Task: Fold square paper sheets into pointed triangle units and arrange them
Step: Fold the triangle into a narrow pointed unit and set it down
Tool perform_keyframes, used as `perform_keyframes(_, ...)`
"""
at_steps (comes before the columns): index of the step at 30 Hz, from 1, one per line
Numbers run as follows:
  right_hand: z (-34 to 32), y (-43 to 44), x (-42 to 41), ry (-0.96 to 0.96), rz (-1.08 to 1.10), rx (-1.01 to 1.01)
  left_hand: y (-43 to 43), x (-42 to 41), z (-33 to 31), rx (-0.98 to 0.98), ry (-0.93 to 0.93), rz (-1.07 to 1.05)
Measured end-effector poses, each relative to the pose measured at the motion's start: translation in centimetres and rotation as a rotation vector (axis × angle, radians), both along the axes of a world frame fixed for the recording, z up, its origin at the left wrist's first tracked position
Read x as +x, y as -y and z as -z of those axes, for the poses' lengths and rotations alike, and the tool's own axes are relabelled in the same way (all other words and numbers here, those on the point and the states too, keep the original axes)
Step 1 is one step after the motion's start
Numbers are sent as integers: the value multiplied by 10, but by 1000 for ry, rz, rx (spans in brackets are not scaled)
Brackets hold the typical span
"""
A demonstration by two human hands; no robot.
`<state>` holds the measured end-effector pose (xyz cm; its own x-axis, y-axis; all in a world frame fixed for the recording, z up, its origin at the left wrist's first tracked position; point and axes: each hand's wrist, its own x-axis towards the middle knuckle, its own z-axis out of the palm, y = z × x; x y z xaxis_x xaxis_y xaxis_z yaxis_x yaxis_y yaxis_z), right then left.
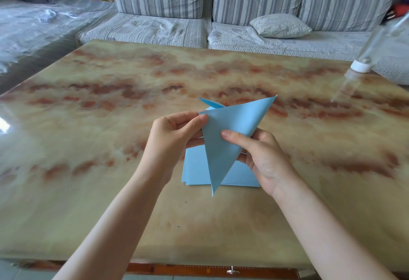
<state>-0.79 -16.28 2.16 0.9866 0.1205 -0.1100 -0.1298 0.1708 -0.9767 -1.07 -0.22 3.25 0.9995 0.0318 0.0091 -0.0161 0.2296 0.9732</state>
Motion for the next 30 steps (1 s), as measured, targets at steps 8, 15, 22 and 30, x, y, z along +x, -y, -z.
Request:
perform_keyframes(8,1,0,1,4,12,-25,0,0,0,2,-15,1)
perform_keyframes(15,-1,-1,-1,12,11,-53,1,1,-1,17,-55,3)
perform_keyframes(22,-1,0,-2,29,-1,-94,1,1,3,92,-44,-8)
perform_keyframes(30,-1,0,1,-5,6,-38,3,2,2,20,-33,-81)
